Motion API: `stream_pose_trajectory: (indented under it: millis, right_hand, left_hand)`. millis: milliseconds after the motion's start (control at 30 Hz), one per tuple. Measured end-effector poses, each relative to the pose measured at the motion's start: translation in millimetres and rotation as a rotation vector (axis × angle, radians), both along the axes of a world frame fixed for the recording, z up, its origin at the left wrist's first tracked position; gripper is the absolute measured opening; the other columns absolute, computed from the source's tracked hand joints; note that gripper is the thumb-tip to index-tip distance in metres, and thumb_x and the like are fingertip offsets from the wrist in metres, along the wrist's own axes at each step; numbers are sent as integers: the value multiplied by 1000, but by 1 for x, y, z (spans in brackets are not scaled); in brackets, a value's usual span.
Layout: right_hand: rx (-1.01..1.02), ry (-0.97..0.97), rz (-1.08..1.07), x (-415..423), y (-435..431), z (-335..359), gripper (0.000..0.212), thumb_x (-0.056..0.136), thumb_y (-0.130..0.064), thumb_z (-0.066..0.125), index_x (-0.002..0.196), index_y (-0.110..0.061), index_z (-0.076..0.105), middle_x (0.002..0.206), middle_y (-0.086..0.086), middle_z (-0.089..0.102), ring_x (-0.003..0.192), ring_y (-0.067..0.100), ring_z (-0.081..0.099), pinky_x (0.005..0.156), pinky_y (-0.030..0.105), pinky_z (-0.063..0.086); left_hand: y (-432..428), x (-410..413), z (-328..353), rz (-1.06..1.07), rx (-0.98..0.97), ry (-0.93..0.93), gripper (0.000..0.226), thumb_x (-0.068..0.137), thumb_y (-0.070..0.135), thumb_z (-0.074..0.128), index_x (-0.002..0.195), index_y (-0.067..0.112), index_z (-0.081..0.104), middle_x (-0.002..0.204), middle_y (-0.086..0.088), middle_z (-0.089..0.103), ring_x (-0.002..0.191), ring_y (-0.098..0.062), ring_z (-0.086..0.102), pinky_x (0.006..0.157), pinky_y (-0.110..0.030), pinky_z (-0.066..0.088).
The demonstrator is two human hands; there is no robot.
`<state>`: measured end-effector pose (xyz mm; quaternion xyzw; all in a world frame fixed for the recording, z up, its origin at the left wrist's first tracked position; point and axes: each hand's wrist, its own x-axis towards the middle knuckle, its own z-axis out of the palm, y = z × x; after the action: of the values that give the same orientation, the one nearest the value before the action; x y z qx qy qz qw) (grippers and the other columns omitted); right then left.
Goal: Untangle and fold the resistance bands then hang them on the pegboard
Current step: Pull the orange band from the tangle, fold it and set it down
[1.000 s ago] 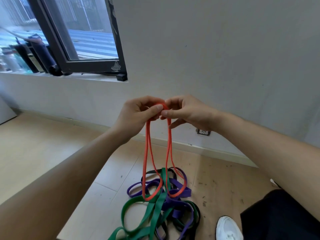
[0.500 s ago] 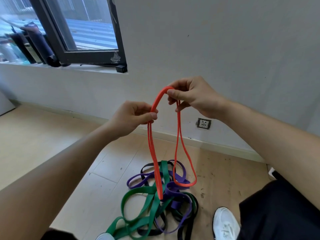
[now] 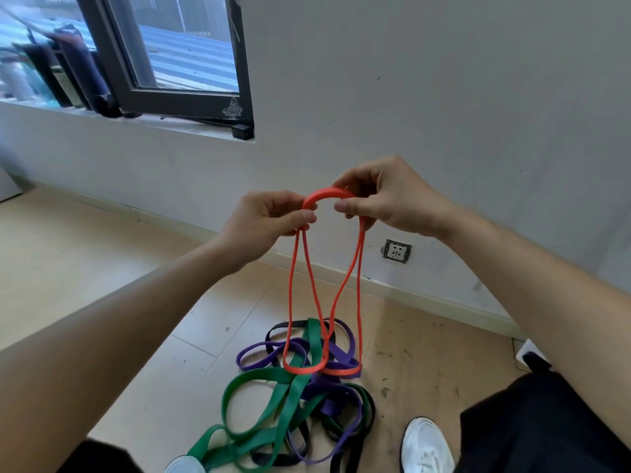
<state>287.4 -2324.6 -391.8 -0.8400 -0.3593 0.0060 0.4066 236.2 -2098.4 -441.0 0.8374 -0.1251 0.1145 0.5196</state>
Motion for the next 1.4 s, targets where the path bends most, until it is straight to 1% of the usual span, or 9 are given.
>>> stream_pose_trajectory:
  millis: [100,200,433,567,767,867,1000,1167,1400]
  right_hand:
    - [-11,-25,3,2,0,0,22,90,-15,72,112,-9,72,87,6,74,78,17,74,61,27,61]
    - [126,17,4,3,1,-1,20,90,-13,72,110,-6,72,89,7,76,82,18,75,68,31,62]
    - [385,119,73,0,3,9,20,91,-8,70,110,-2,70,91,15,75,85,26,75,70,30,60]
    - [449,151,115,2,-4,14,20,93,-6,67,112,-1,69,95,17,74,89,29,74,70,31,58]
    - [552,224,117,9,-23,14,16,91,-7,67,107,-5,70,91,12,75,89,30,73,67,31,58]
    - [638,266,86,16,-33,14,15,91,-7,66,106,-3,69,89,14,74,87,30,72,66,31,58]
    - [731,292,11,25,-47,13,16,96,0,59,110,4,64,89,17,70,84,27,71,66,30,58]
    - [830,335,-36,33,-55,9,13,97,3,56,102,-3,66,85,12,73,82,23,71,66,30,59]
    - [868,349,-18,38,-56,10,14,96,2,57,104,-5,67,87,11,73,85,23,71,70,30,59]
  left_hand:
    - [-3,0,2,-5,-22,-15,21,93,16,69,113,10,73,97,-4,77,92,-18,75,84,-30,61]
    - [-6,0,-1,-30,19,16,21,94,18,69,114,14,72,99,-1,77,94,-13,74,83,-25,59]
    - [-30,0,-13,-99,-18,147,37,90,29,73,124,19,65,112,5,74,106,-5,70,96,-31,57]
    - [-50,2,-15,-167,-54,188,27,92,25,70,119,21,67,112,6,75,106,-3,70,89,-20,54]
    - [-61,7,-19,-197,-37,184,12,93,20,69,104,14,71,99,-1,77,97,-12,74,87,-28,57]
    - [-57,8,-20,-214,-62,196,10,94,17,68,101,10,71,94,-5,76,92,-16,74,81,-25,58]
    - [-50,9,-23,-223,-67,221,12,94,13,67,102,6,72,89,-7,75,87,-20,74,79,-25,59]
    - [-44,10,-23,-215,-46,241,17,92,14,68,107,7,73,91,-9,77,90,-22,75,80,-28,60]
    - [-45,9,-22,-175,-61,199,18,94,14,66,111,13,72,92,-7,77,91,-19,75,79,-23,60]
